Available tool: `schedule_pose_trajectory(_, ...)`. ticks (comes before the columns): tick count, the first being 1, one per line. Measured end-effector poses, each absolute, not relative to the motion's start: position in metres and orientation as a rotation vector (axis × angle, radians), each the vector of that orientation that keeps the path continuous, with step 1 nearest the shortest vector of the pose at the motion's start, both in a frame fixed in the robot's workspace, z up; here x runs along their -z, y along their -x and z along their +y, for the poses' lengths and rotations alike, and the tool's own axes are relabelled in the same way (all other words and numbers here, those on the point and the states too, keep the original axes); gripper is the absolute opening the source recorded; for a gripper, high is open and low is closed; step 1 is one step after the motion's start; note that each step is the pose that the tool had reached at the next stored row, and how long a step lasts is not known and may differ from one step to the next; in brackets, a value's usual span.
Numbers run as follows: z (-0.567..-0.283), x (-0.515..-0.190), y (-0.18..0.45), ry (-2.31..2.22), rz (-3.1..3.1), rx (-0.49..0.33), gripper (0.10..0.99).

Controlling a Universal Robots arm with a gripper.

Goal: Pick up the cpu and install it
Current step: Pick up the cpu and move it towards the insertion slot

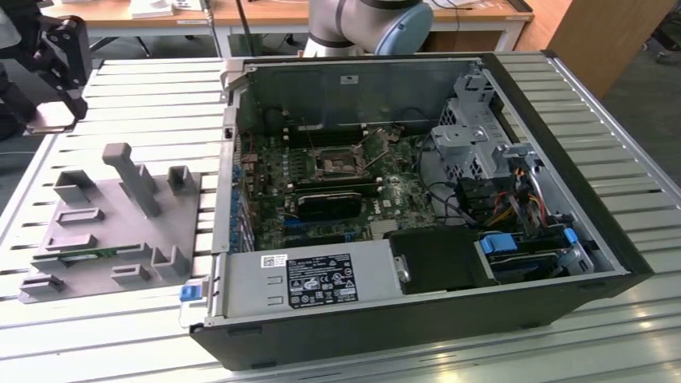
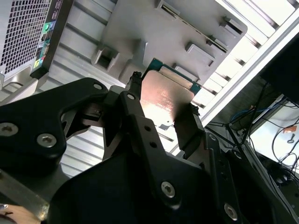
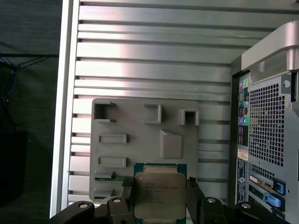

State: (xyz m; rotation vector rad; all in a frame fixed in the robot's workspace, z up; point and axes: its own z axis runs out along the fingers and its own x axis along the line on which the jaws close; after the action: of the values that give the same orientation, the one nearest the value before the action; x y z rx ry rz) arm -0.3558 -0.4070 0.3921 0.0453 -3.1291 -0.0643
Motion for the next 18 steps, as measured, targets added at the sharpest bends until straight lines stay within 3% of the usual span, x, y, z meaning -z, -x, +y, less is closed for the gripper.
schedule_pose_trajectory(18, -0.407, -0.392, 0.339, -0.045, -3.129, 0.064, 0.533)
